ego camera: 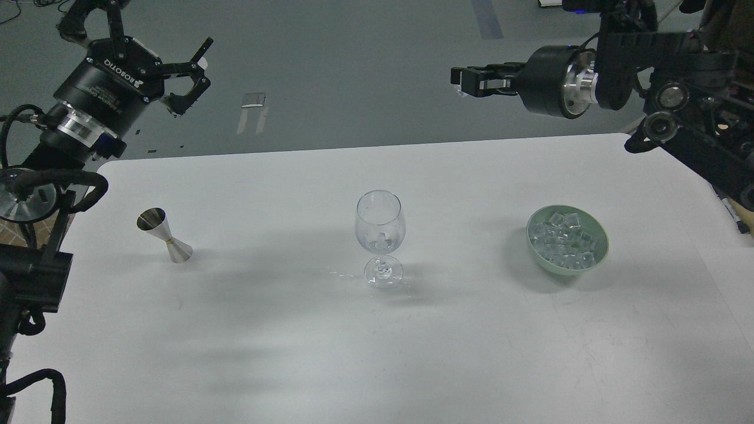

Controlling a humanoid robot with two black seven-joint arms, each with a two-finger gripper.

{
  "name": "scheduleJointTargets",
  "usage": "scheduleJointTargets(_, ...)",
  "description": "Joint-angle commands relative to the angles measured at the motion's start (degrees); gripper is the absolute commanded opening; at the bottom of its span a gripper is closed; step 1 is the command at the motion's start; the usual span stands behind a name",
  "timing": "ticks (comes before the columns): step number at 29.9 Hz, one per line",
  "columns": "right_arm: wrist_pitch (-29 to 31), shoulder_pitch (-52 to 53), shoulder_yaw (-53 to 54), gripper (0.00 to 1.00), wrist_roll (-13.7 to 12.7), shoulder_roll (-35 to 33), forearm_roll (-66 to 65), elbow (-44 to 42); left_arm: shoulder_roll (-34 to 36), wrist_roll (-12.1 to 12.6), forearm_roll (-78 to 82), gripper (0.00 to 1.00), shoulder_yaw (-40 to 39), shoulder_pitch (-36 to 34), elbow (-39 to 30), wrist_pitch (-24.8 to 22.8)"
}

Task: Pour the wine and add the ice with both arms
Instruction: 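Lift the right gripper and carry it toward the wine glass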

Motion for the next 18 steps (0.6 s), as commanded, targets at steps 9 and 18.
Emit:
scheduleJointTargets(9,0.00,2.32,0.09,0.00,0.00,5.62,-0.01,0.69,-0.01,-0.09,0.00,0.98,0.08,-0.53,0.00,0.00)
scheduleJointTargets(18,0.00,2.05,-0.17,0.00,-0.09,5.80,-0.01,6.92,-0.54,0.00,0.00,0.98,0.17,-1.33,0.00,0.75)
